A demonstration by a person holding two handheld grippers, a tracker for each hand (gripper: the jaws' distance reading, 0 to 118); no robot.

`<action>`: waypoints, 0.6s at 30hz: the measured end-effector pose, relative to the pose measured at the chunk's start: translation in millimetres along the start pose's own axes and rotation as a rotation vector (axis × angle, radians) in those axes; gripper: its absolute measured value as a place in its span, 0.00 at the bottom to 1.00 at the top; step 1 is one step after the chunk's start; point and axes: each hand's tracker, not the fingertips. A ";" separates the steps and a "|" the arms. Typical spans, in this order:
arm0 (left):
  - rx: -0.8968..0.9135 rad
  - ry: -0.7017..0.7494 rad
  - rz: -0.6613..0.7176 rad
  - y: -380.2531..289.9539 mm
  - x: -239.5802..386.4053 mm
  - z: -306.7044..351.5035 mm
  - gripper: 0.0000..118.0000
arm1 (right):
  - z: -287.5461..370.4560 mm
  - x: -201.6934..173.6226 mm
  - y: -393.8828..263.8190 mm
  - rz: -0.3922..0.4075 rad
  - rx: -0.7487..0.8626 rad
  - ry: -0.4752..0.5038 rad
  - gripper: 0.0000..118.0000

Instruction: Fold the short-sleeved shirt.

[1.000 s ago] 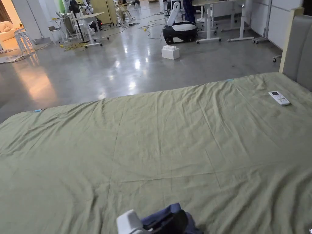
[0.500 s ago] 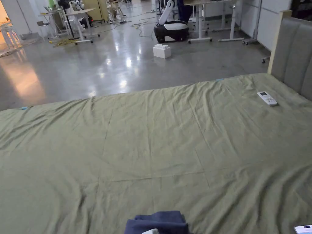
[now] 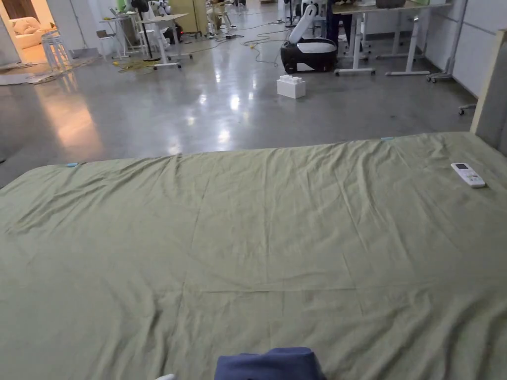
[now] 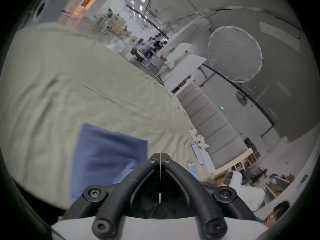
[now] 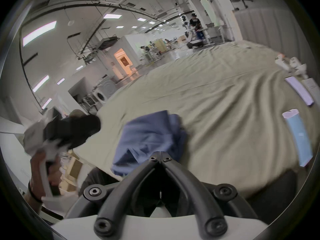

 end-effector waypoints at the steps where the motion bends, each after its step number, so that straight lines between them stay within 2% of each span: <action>1: -0.002 0.020 0.033 -1.1 -9.5 12.4 0.00 | -19.5 -1.2 6.7 -0.020 -0.016 0.031 0.00; 2: -0.004 0.026 0.056 -3.1 -19.6 22.0 0.00 | -37.5 -1.2 11.5 -0.038 -0.030 0.055 0.00; 4: -0.005 0.062 0.082 -8.9 -33.4 35.3 0.00 | -67.7 2.0 15.6 -0.024 -0.066 0.020 0.00; 6: 0.000 0.100 0.112 -12.9 -43.6 41.2 0.02 | -97.3 9.4 12.9 0.097 -0.224 -0.262 0.00; 7: 0.000 0.096 0.112 -14.0 -47.3 43.3 0.02 | -109.0 18.0 6.3 0.134 -0.286 -0.309 0.00; 8: 0.003 0.093 0.109 -14.8 -50.6 44.9 0.06 | -113.5 29.1 -1.3 0.117 -0.312 -0.254 0.00; 9: 0.008 0.095 0.114 -14.4 -53.8 44.8 0.19 | -109.3 35.4 -2.0 0.077 -0.242 -0.210 0.00; 10: 0.004 0.092 0.128 -12.0 -59.7 41.4 0.37 | -103.5 36.1 1.9 0.015 -0.233 -0.195 0.00; 12: -0.031 0.056 0.167 -8.0 -68.1 32.0 0.78 | -105.4 37.1 1.9 0.015 -0.239 -0.203 0.00; 13: -0.027 0.034 0.176 -6.3 -72.9 26.0 0.86 | -102.9 35.9 1.3 0.020 -0.239 -0.201 0.00; 18: -0.108 -0.032 0.176 11.3 -92.9 -29.2 0.88 | -101.2 39.6 0.9 0.005 -0.235 -0.190 0.00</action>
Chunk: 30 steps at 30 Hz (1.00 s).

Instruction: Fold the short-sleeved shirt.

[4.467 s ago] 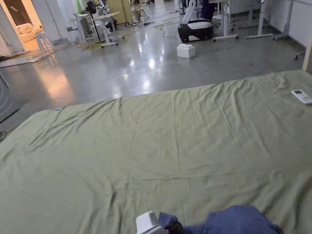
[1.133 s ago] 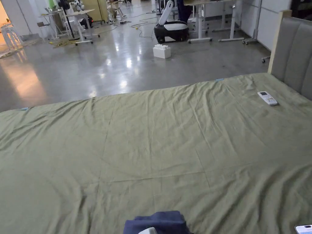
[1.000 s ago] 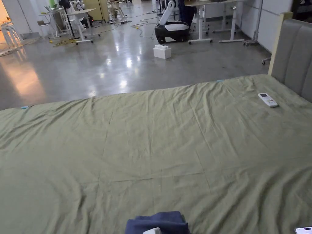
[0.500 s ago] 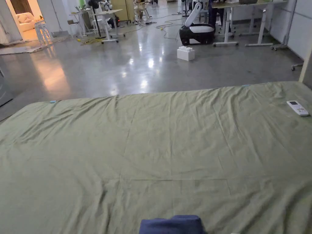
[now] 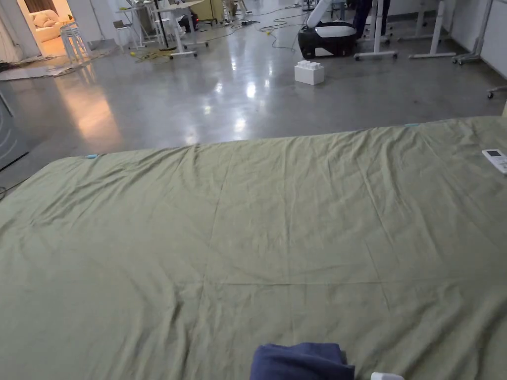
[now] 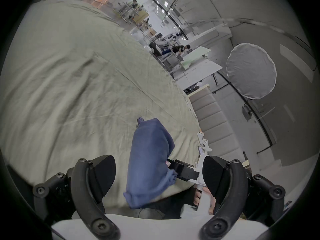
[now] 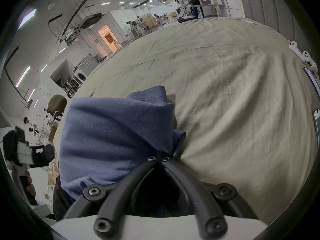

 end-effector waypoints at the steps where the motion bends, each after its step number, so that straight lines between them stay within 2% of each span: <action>1: -0.033 -0.012 -0.015 4.8 -3.2 -13.0 0.88 | 0.0 1.5 0.0 -0.010 0.000 0.005 0.00; 3: -0.108 -0.054 -0.045 12.3 -8.9 -39.7 0.88 | 0.3 2.5 -0.1 -0.033 0.000 0.012 0.00; 5: -0.166 -0.075 -0.132 14.6 -10.8 -62.6 0.88 | 0.3 3.0 -0.3 -0.042 0.000 0.016 0.00; 8: -0.268 -0.004 -0.203 13.3 -5.5 -91.3 0.87 | 0.4 1.9 -1.2 -0.037 0.004 0.014 0.00; 9: -0.309 0.024 -0.203 11.1 -3.2 -98.9 0.83 | 0.5 1.9 -1.4 -0.036 0.005 0.014 0.00; 10: -0.346 0.037 -0.205 7.4 -1.6 -106.1 0.73 | 0.6 2.1 -1.7 -0.037 0.007 0.015 0.00; 11: -0.356 0.061 -0.222 2.5 0.9 -110.9 0.55 | 0.9 1.9 -1.8 -0.038 0.008 0.015 0.00; 12: -0.346 0.083 -0.240 -0.2 2.6 -112.8 0.45 | 1.1 2.2 -2.0 -0.041 0.010 0.016 0.00; 13: -0.330 0.122 -0.236 0.0 2.5 -112.9 0.44 | 1.7 3.1 -1.8 -0.051 0.009 0.018 0.00; 15: -0.330 0.089 -0.130 7.8 -3.0 -109.5 0.37 | 7.2 2.6 5.9 -0.130 -0.028 0.020 0.00; 16: -0.314 0.090 -0.106 11.1 -2.7 -102.6 0.35 | 12.6 -1.4 12.5 -0.141 -0.031 0.020 0.00; 18: -0.284 0.061 -0.122 18.8 -1.6 -86.4 0.33 | 30.2 -12.7 18.6 -0.091 0.052 0.053 0.00; 19: -0.262 0.020 -0.082 27.0 -3.2 -72.5 0.33 | 41.9 -18.3 21.3 -0.067 0.103 0.081 0.00; 22: -0.161 -0.062 0.086 62.1 -27.0 -5.8 0.33 | 63.4 -21.7 26.1 -0.123 0.149 0.166 0.00; 26: -0.099 0.075 0.016 127.1 -76.2 104.7 0.33 | 69.4 -18.1 20.1 -0.161 0.117 0.169 0.00; 30: -0.089 0.290 0.087 185.6 -131.9 164.2 0.33 | 63.6 -16.4 7.6 -0.154 0.076 0.141 0.00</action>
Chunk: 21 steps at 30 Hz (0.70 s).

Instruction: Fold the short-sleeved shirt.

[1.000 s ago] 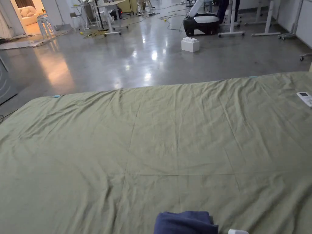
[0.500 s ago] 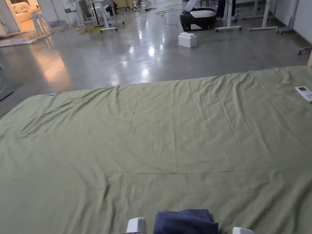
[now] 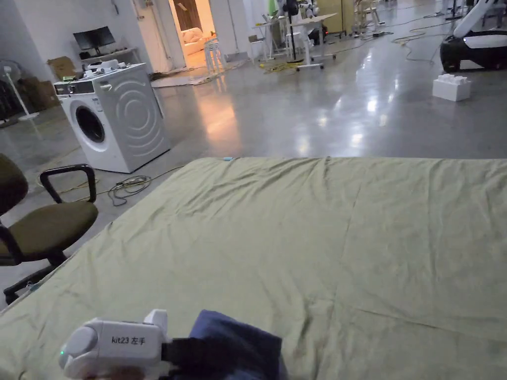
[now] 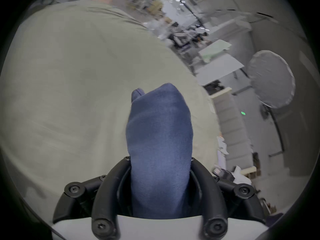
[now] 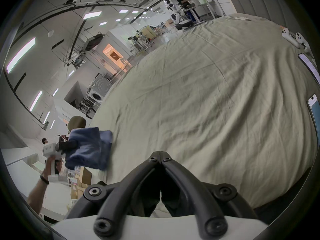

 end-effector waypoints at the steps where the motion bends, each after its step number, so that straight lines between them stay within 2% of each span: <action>1: -0.017 0.043 0.013 14.8 -14.6 4.6 0.33 | -2.0 3.9 -4.0 -0.014 -0.015 -0.006 0.00; 3: -0.046 0.094 -0.011 33.9 -30.4 4.3 0.33 | -3.5 10.2 -11.0 -0.060 -0.053 -0.006 0.00; 5: -0.049 0.129 0.004 48.4 -51.6 -4.1 0.34 | -3.8 15.3 -15.1 -0.052 -0.071 -0.028 0.00; 6: -0.043 0.165 0.023 54.5 -62.8 -11.6 0.43 | -4.2 17.5 -16.2 -0.045 -0.079 -0.043 0.00; 8: 0.016 0.359 -0.014 61.0 -69.1 -20.5 0.70 | -4.6 24.0 -17.2 -0.051 -0.100 -0.058 0.00; 9: 0.036 0.430 -0.033 64.3 -72.0 -23.0 0.78 | -3.6 27.3 -17.1 -0.062 -0.105 -0.057 0.00; 11: 0.032 0.689 -0.095 62.0 -57.6 4.1 0.78 | -1.9 36.2 -19.4 -0.105 -0.117 -0.025 0.00; 13: 0.076 0.795 -0.227 58.2 -42.5 38.9 0.78 | 2.6 41.4 -22.0 -0.103 -0.109 -0.023 0.00; 14: 0.115 0.817 -0.324 78.8 -16.2 20.7 0.78 | 5.7 42.6 -22.1 -0.089 -0.102 -0.024 0.00; 16: 0.203 0.777 -0.422 66.5 31.6 36.7 0.77 | 13.9 42.2 -19.7 -0.055 -0.064 -0.032 0.00; 17: 0.203 0.711 -0.407 52.5 58.4 44.7 0.77 | 21.3 38.7 -16.7 -0.045 -0.033 -0.028 0.00; 18: 0.254 0.655 -0.423 45.2 63.2 80.1 0.77 | 27.4 36.8 -12.9 -0.040 -0.003 -0.023 0.00; 21: 0.472 0.468 -0.497 -25.7 143.8 91.8 0.77 | 55.7 26.5 6.5 0.017 0.133 -0.023 0.00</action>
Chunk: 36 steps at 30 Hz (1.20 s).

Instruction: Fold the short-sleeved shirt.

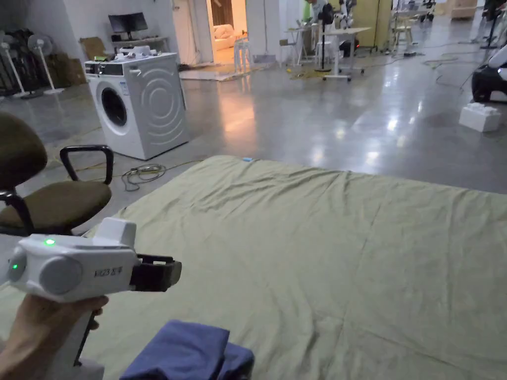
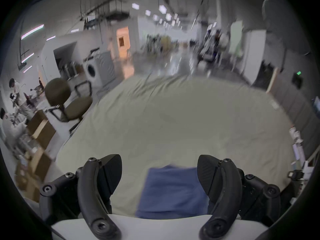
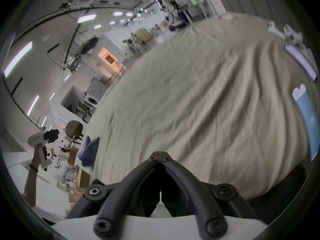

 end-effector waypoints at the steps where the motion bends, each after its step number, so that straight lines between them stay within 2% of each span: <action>1: 0.103 -0.026 -0.015 16.6 -5.7 12.1 0.76 | 10.9 -5.3 9.7 0.045 0.057 -0.009 0.00; 5: 0.336 -0.031 -0.086 -3.0 88.0 79.0 0.76 | 53.3 -30.0 44.5 0.221 0.278 -0.076 0.00; 7: 0.395 0.002 -0.132 -2.9 129.1 74.3 0.76 | 71.2 -42.6 54.1 0.294 0.386 -0.100 0.00; 9: 0.461 -0.049 -0.168 -9.0 171.3 78.0 0.75 | 88.6 -59.9 58.1 0.378 0.494 -0.149 0.00; 12: 0.493 -0.082 -0.191 -20.1 215.2 87.8 0.74 | 112.4 -75.6 61.8 0.419 0.601 -0.164 0.00; 15: 0.522 -0.086 -0.180 -33.0 239.8 98.0 0.70 | 126.6 -84.9 61.9 0.485 0.626 -0.195 0.00; 17: 0.533 -0.107 -0.174 -46.3 247.6 106.8 0.65 | 133.1 -87.5 61.8 0.509 0.624 -0.195 0.00; 18: 0.537 -0.118 -0.188 -51.2 248.7 108.8 0.57 | 136.2 -87.9 60.7 0.515 0.624 -0.194 0.00; 20: 0.530 -0.127 -0.221 -58.4 249.9 110.9 0.37 | 139.6 -87.8 58.5 0.520 0.622 -0.200 0.00; 21: 0.531 -0.133 -0.224 -63.6 250.6 113.8 0.18 | 140.3 -87.5 57.5 0.521 0.623 -0.199 0.00; 22: 0.553 -0.155 -0.216 -67.8 247.9 115.5 0.08 | 140.0 -87.7 57.4 0.522 0.625 -0.198 0.00; 24: 0.580 -0.209 -0.155 -66.7 244.5 120.4 0.04 | 136.4 -84.1 55.3 0.474 0.578 -0.187 0.00; 25: 0.548 -0.210 -0.148 -64.9 246.7 122.6 0.03 | 136.6 -84.3 53.7 0.494 0.598 -0.188 0.00; 30: 0.532 -0.129 -0.178 -64.1 243.4 119.8 0.00 | 135.8 -88.2 50.2 0.482 0.594 -0.183 0.00; 36: 0.523 -0.132 -0.148 -64.4 238.6 119.8 0.00 | 133.3 -93.4 51.0 0.509 0.597 -0.189 0.00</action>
